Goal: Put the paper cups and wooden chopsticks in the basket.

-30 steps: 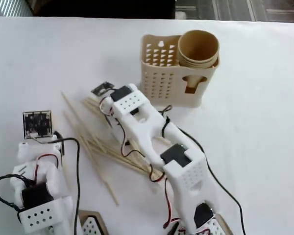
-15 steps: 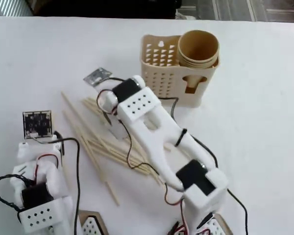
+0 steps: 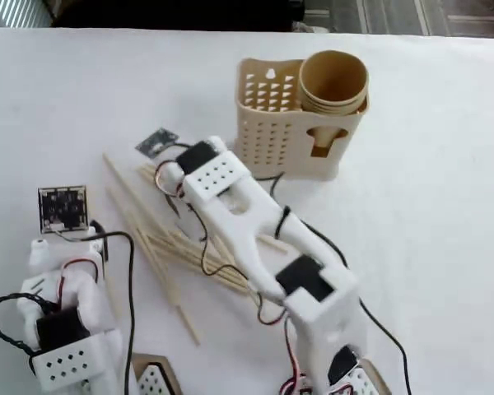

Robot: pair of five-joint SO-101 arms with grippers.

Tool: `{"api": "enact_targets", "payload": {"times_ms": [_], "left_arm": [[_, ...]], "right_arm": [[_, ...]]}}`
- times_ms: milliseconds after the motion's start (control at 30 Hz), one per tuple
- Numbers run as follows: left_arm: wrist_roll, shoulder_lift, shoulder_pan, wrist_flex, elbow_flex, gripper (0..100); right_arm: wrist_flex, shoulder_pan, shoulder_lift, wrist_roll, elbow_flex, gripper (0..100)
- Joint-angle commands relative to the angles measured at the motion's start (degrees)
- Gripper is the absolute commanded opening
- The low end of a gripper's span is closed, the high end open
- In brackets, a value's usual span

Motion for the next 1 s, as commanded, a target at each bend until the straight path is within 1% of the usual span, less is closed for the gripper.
{"api": "enact_targets", "payload": {"times_ms": [0,100,167,300,500,600,733,967], "left_arm": [[-0.4,-0.6,-0.2,-1.5,-0.4,16],[-0.4,-0.6,-0.2,-1.5,-0.4,16],[-0.4,-0.6,-0.2,-1.5,-0.4,16],[-0.4,-0.6,-0.2,-1.5,-0.4,16],[-0.4,-0.6,-0.2,-1.5,-0.4,16],[-0.4,-0.6,-0.2,-1.5,-0.4,16],[-0.4,-0.6,-0.2,-1.5,-0.4,16],[-0.4,-0.6,-0.2,-1.5,-0.3,16]], "right_arm": [[-2.0,0.4,4.8,0.7,-1.8,2.3],[-0.7,0.4,7.5,0.7,-3.3,7.6],[0.7,0.3,8.4,0.7,-5.0,8.6],[1.5,0.2,8.9,0.7,-8.3,5.1],[2.3,0.4,8.8,0.7,-8.6,1.8],[4.3,0.3,8.0,3.2,-8.8,1.9],[7.0,0.5,4.4,3.6,-9.3,1.9],[10.7,0.4,-6.7,3.5,-9.0,1.9]]}}
